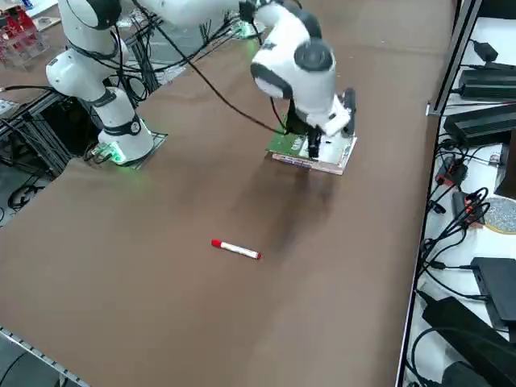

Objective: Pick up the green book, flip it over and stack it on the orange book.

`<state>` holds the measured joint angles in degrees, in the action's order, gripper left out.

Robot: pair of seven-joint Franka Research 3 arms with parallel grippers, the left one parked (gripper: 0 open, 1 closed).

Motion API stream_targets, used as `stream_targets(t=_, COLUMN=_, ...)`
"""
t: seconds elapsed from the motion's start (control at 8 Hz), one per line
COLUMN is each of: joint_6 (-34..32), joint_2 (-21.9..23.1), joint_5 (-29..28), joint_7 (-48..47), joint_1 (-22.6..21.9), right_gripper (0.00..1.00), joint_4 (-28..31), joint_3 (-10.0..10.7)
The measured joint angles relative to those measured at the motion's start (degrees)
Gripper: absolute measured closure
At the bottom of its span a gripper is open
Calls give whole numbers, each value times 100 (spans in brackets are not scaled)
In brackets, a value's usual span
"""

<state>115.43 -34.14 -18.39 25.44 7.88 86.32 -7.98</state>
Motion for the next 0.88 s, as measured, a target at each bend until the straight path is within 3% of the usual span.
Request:
stream_targets(t=0.5, joint_6=-227, joint_2=949, joint_5=960, joint_7=-307, joint_1=-29, right_gripper=0, joint_4=-235, joint_3=-18)
stream_targets(t=0.88, joint_6=-1064, joint_2=1818, joint_5=1609, joint_7=-1090, joint_1=-35, right_gripper=0, joint_4=-253, joint_3=-6)
